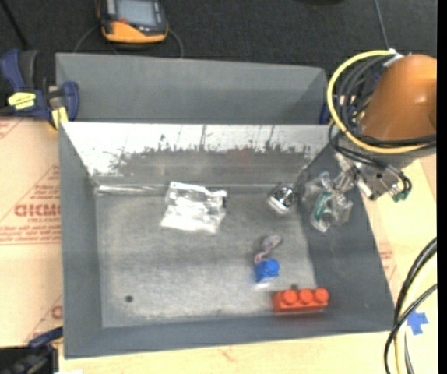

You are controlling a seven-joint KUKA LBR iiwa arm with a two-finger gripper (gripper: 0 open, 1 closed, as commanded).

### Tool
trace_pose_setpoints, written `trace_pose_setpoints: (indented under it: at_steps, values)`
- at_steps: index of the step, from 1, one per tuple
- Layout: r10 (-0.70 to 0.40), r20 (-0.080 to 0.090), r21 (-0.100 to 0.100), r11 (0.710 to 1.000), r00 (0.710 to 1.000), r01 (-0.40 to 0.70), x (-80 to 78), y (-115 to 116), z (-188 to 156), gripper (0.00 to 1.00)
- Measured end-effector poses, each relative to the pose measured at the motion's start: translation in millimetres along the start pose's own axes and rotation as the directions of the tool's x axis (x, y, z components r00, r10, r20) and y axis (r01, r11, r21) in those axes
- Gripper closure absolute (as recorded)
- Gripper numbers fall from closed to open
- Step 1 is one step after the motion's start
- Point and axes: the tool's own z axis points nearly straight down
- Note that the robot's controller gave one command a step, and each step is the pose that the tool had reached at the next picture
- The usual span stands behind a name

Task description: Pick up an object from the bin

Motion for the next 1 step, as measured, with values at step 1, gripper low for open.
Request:
trace_pose_setpoints:
  at_steps: [1]
  values:
    - [0.004, 0.000, 0.000, 1.000, 1.000, -0.004, -18.5, -10.3, -89.1, 1.00]
